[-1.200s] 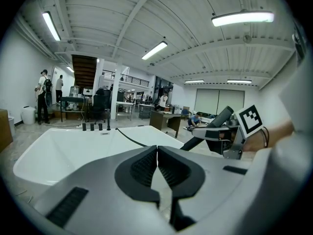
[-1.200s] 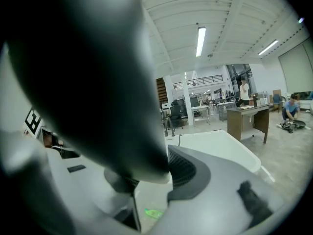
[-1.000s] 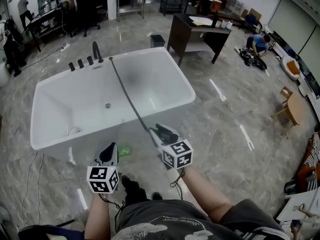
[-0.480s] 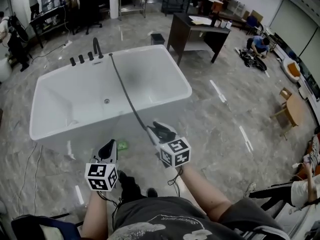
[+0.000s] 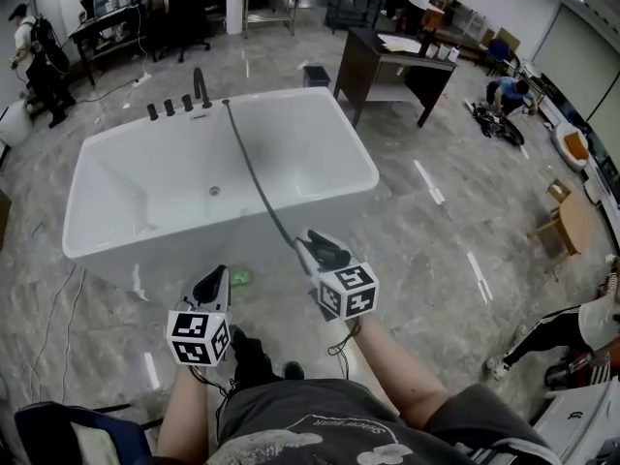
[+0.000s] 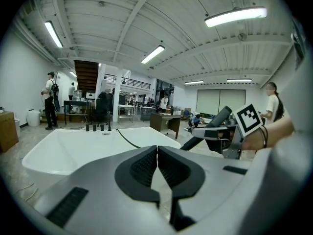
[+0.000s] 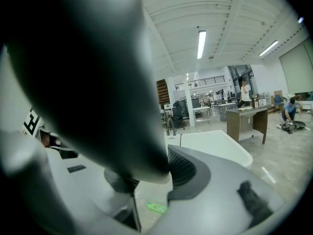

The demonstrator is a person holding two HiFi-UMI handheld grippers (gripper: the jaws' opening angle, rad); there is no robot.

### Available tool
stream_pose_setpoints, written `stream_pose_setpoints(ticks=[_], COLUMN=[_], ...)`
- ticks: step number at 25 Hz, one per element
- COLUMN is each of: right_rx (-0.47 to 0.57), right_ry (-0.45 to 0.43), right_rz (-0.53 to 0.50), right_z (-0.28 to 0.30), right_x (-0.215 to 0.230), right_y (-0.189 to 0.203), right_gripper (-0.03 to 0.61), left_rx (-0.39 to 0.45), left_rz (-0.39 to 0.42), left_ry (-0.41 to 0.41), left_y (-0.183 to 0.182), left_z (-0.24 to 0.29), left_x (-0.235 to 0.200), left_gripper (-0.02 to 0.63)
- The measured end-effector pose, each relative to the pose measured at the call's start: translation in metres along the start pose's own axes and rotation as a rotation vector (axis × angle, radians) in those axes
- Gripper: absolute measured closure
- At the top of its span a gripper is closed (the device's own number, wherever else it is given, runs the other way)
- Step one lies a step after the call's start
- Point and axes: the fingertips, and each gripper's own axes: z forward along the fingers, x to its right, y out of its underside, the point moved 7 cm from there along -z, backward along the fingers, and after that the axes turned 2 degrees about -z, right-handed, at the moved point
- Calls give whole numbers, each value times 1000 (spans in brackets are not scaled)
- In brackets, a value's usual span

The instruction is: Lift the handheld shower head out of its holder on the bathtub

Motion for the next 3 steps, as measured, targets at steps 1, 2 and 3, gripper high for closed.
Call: stream_pose_setpoints(ticks=[1,2,3], right_rx=[0,-1,-2], right_ry=[2,5,7], right_rz=[0,2,3], right_z=[-2,-3,-5], right_x=[-2,-4,-6], right_y=[0,1,1], right_gripper=[451,451,451], left_rx=[1,1,1], left_rz=[-1,-1,-1], left_ry=[0,0,0], left_y=[0,1,1], left_z=[-3,-5,-8], left_x=[0,0,0], left_gripper=[598,598,598])
